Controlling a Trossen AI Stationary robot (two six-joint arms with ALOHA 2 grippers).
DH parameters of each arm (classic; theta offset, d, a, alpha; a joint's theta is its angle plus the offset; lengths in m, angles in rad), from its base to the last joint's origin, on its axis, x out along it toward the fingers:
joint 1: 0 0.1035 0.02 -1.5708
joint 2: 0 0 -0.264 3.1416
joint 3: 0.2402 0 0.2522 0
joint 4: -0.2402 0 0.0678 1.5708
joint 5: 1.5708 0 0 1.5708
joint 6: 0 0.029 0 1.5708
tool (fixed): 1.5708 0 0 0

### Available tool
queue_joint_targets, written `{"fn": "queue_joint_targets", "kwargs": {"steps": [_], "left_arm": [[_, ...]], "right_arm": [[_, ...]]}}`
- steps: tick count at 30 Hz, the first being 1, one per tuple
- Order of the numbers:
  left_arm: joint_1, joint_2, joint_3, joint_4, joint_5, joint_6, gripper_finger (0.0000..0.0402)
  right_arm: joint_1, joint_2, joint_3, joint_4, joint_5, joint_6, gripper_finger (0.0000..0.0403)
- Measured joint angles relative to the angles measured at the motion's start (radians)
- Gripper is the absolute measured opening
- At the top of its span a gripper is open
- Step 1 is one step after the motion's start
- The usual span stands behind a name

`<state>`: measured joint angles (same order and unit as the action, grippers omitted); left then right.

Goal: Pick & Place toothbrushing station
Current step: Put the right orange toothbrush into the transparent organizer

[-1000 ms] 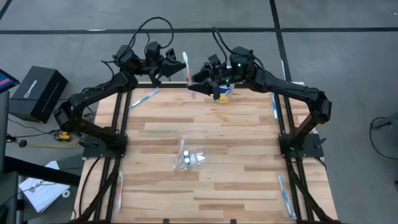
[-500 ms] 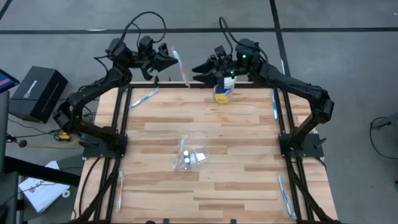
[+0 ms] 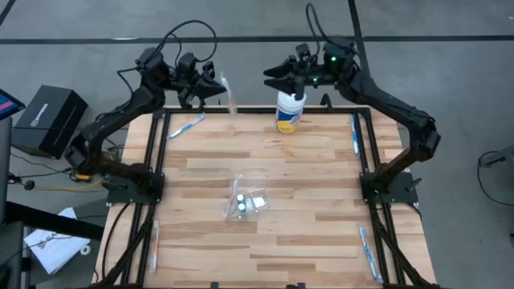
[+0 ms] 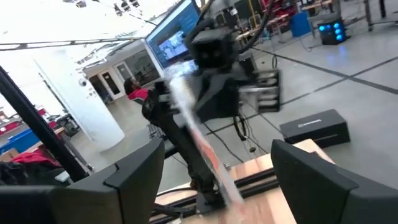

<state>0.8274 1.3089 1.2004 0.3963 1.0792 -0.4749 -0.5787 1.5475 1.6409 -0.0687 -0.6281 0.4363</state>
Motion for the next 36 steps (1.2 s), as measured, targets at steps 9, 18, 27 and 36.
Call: {"fn": "queue_joint_targets", "kwargs": {"steps": [9, 18, 27, 36], "left_arm": [[-0.251, -0.15, -0.011, -0.421, -0.528, 0.304, 0.0], [-0.648, -0.224, -0.145, -0.418, -1.21, 0.261, 0.0], [-0.963, -0.181, -0.311, -0.167, -1.644, 0.229, 0.0], [-1.194, -0.135, -0.382, -0.055, -1.842, 0.188, 0.0]], "right_arm": [[-0.078, -0.068, 0.0, -0.17, -0.002, -0.125, 0.0284], [-0.084, -0.076, 0.0, -0.204, -0.087, -0.187, 0.0284], [-0.032, -0.075, 0.0, -0.215, -0.134, -0.178, 0.0276], [0.046, -0.075, 0.0, -0.208, -0.101, -0.14, 0.0269]]}}
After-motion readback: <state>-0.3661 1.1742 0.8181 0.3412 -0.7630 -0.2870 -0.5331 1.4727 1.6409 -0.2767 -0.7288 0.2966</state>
